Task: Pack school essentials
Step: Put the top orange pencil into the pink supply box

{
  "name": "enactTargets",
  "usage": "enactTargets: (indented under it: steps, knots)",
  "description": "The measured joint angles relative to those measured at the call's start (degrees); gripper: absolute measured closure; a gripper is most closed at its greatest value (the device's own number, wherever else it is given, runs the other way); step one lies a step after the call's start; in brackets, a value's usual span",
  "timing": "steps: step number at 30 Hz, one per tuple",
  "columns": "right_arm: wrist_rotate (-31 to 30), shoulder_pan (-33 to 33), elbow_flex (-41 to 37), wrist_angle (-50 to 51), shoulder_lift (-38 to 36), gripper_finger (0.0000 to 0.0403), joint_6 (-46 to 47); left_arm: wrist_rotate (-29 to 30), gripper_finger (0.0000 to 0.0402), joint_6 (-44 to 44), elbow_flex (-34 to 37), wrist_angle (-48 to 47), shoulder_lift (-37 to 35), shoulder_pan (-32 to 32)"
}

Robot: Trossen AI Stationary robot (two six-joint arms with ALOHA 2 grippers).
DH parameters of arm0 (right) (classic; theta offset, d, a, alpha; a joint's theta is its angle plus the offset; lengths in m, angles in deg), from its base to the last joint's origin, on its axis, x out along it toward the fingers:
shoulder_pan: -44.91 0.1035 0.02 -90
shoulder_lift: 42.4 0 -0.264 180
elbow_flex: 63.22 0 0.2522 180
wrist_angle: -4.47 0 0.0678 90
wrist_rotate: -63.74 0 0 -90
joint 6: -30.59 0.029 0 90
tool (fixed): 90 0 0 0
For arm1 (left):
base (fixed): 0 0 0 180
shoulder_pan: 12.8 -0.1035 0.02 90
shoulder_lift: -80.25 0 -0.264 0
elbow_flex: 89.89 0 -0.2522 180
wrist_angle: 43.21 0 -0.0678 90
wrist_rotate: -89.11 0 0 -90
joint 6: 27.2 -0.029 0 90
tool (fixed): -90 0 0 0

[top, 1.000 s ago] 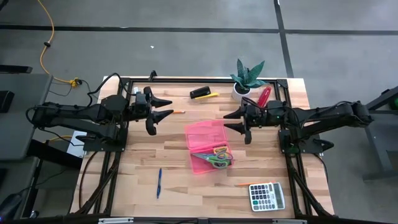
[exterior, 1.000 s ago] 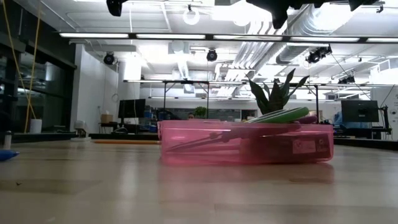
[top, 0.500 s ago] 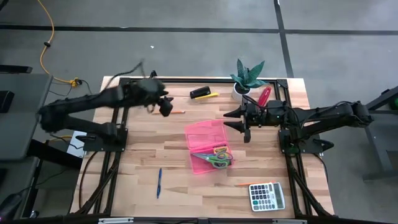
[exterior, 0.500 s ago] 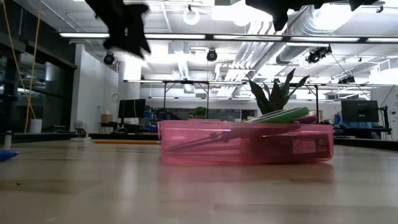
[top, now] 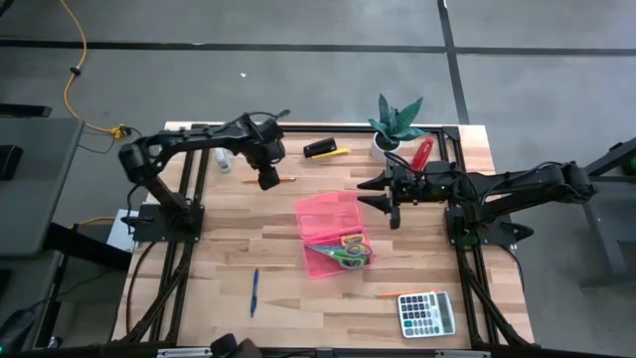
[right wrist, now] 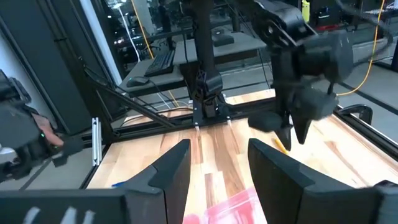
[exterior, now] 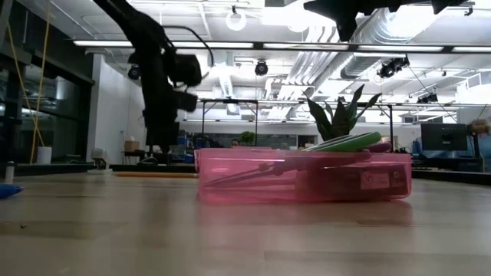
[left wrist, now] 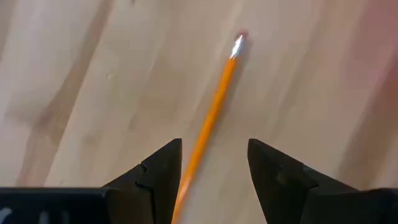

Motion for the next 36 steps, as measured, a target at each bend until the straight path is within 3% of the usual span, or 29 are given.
enactTargets:
  steps: [13,19,22,28,33,36]
  knots:
    - [-3.45,-0.01,0.0,0.7,0.0,0.025,-0.08,2.29,0.0229,-11.47,0.0,-0.96,9.28,0.14]
    - [-3.45,0.0,0.0,0.74,0.0,0.025,-0.1,2.96,0.0234,-12.25,-0.35,-1.37,11.95,0.67]
    - [-3.45,-0.01,0.0,0.78,0.0,0.025,-0.1,4.23,0.0264,-13.41,-0.35,-1.32,12.04,1.64]
    - [-3.45,0.0,0.0,0.95,0.0,0.025,-0.1,5.95,0.0386,-14.16,-0.21,-1.78,11.72,3.58]
    - [-3.45,-0.01,0.0,1.18,0.0,0.025,-0.12,4.78,0.0396,-11.75,0.38,-1.84,8.22,3.92]
    - [-3.45,-0.01,0.0,1.18,0.0,0.025,-0.12,2.85,0.0398,-7.68,0.21,0.26,2.18,3.96]
